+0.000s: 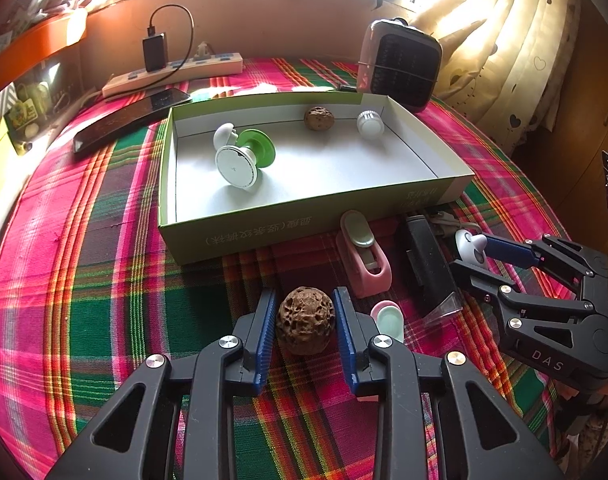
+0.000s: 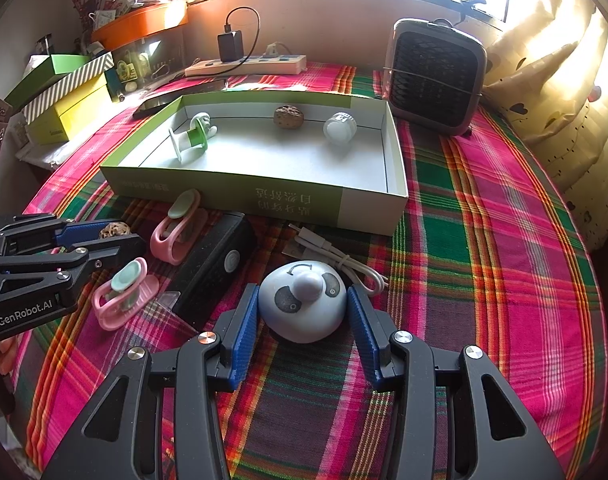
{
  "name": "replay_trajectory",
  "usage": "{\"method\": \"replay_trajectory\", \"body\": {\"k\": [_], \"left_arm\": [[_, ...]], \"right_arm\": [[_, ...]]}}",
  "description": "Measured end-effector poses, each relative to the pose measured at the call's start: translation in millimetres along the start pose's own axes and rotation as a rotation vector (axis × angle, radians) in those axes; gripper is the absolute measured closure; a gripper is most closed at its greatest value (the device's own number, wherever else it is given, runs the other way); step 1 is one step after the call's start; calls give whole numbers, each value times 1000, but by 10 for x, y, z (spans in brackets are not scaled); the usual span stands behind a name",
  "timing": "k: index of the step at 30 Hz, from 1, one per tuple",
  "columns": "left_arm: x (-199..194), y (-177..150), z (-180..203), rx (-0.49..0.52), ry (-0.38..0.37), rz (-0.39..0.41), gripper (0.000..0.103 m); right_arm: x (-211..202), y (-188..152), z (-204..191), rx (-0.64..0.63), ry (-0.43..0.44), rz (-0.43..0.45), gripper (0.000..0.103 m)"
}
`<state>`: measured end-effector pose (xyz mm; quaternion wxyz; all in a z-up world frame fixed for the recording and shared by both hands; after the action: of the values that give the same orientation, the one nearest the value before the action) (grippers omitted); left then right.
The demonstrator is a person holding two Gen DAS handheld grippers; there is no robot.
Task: Organize objects
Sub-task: 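Grasp the second walnut with the left gripper while the right gripper grasps the panda-face toy, then carry the walnut and panda-face toy into the box lid and open both grippers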
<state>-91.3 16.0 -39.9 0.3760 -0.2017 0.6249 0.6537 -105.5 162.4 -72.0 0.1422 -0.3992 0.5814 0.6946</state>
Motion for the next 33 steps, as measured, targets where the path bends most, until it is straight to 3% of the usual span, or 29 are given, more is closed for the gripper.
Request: {"method": "replay_trajectory", "body": {"k": [33], "left_arm": [[-219,181,26,13,-10,76,76]], "right_arm": [[-227,245,-6,44,36,73,58]]}}
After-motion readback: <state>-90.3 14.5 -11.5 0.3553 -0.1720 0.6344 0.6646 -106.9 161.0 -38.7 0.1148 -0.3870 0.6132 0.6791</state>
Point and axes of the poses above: each gripper's, at about its wrist camera, not at the fingertips, and x roughly the way its jaws point, z to its right, y to its top, the point moved 6 cm from there along x, roughly the way its jaws point, and after that the axes turned 5 degrees about z, right-handed, at the moved point
